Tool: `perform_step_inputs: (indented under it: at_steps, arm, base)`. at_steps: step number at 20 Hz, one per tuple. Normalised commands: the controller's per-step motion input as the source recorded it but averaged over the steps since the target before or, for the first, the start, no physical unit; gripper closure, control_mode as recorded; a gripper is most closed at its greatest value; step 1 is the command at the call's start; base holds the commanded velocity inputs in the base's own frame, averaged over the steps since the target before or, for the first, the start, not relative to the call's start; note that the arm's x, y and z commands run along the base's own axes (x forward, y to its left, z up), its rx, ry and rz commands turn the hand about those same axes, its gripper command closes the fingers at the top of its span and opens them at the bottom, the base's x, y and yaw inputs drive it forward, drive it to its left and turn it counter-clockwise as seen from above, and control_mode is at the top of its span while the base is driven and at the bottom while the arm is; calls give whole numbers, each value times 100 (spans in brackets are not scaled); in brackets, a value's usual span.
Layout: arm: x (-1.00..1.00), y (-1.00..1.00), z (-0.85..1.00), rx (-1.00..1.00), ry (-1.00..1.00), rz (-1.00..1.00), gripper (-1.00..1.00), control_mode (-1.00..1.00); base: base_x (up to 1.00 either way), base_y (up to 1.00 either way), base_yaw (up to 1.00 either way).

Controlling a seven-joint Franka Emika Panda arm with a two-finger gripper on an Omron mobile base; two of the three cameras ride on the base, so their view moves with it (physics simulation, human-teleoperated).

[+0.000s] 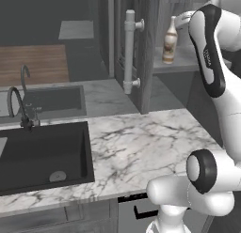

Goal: There is a bowl on the dining counter. Grab a lemon wedge from the fridge and place it in the bowl. Then get the liquor bottle and glass cup from the cabinet and place them next to the bowl.

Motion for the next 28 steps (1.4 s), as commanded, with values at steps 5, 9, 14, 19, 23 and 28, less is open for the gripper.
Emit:
perform_step_inputs:
  at_steps: [5, 9, 14, 19, 23, 28]
  arm:
    - [28, 0, -3, 0, 0, 1, -100, -100]
    - [28, 0, -1, 0, 0, 0, -100, -100]
    - [28, 0, 0, 0, -1, 0, -100, -100]
    - [25, 0, -19, -2, 0, 0, -100, -100]
    - [10, 0, -27, -3, -4, 0, -100, -100]
    - [10, 0, -17, -2, -5, 0, -100, -100]
  base:
    - [0, 0, 0]
    - [0, 0, 0]
    - [0, 0, 0]
    - [0, 0, 0]
    - [0, 0, 0]
    - [0, 0, 0]
